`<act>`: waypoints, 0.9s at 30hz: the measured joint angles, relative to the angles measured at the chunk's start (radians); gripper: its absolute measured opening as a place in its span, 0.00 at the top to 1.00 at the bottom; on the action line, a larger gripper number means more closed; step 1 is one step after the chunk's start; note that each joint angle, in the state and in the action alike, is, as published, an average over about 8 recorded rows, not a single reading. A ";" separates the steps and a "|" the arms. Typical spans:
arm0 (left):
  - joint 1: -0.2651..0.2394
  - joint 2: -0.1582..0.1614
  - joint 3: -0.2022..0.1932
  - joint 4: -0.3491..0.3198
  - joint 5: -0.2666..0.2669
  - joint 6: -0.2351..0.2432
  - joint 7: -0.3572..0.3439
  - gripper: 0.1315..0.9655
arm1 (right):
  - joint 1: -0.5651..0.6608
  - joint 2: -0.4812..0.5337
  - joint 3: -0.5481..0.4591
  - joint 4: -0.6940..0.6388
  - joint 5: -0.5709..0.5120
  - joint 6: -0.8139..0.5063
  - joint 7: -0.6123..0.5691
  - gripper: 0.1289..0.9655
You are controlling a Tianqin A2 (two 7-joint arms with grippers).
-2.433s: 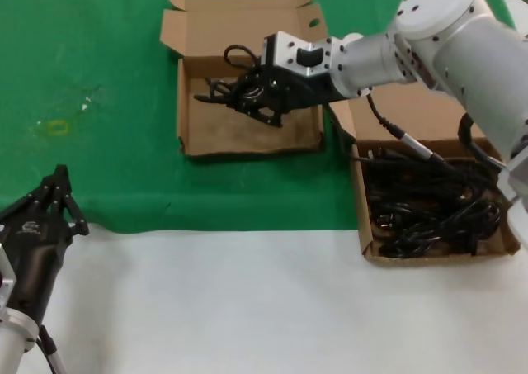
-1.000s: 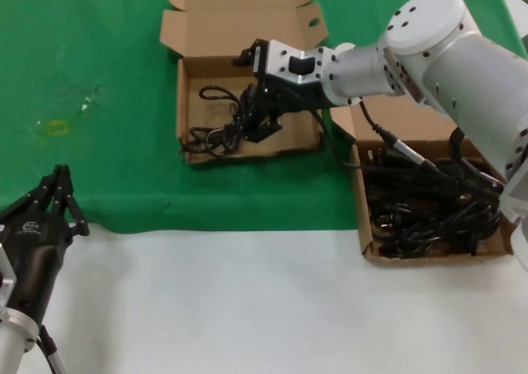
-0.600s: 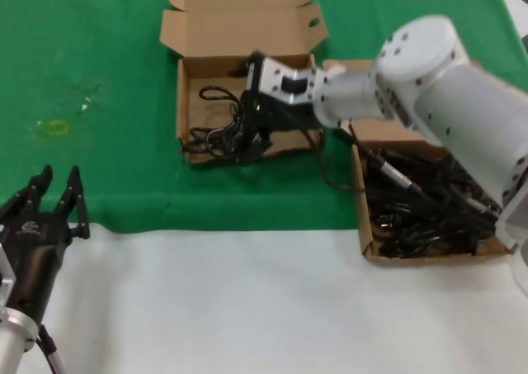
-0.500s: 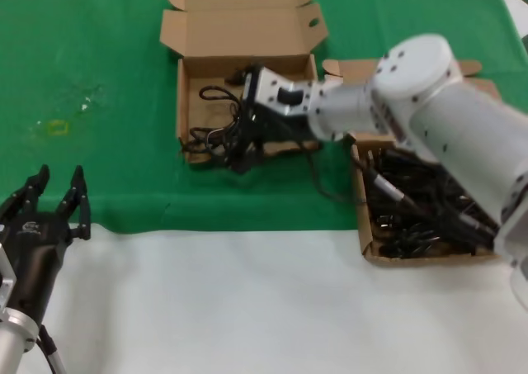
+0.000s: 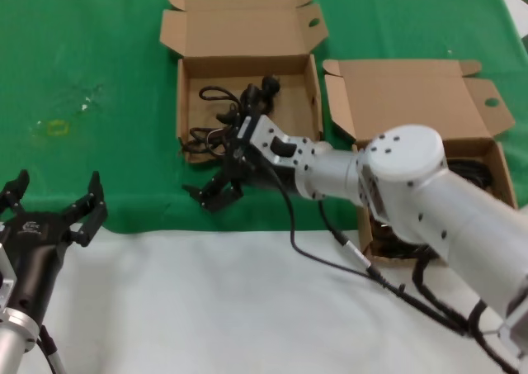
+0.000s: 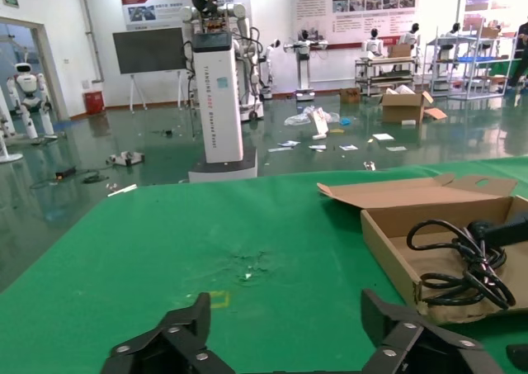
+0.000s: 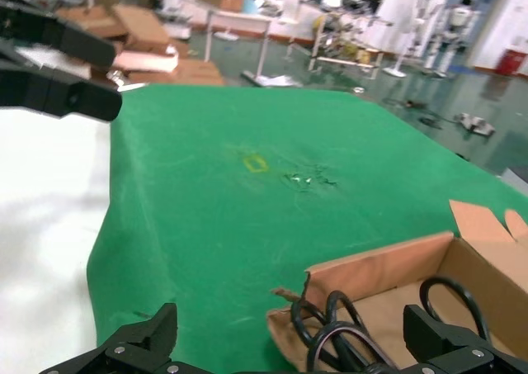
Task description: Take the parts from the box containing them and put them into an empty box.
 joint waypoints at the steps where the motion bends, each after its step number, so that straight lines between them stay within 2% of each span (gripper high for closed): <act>1: 0.000 0.000 0.000 0.000 0.000 0.000 0.000 0.52 | -0.019 0.004 0.016 0.020 -0.004 0.010 0.006 0.00; 4: 0.000 0.000 0.000 0.000 0.000 0.000 0.000 0.52 | -0.076 0.016 0.061 0.077 -0.015 0.038 0.026 0.00; 12: 0.000 0.000 0.000 0.000 0.000 0.000 0.000 0.26 | -0.228 0.048 0.185 0.233 -0.046 0.116 0.077 0.00; 21: 0.000 0.000 0.000 0.000 0.000 0.000 0.001 0.09 | -0.399 0.084 0.324 0.408 -0.081 0.202 0.135 0.00; 27: 0.000 0.000 0.000 0.000 0.000 0.000 0.001 0.04 | -0.513 0.109 0.416 0.524 -0.104 0.260 0.173 0.00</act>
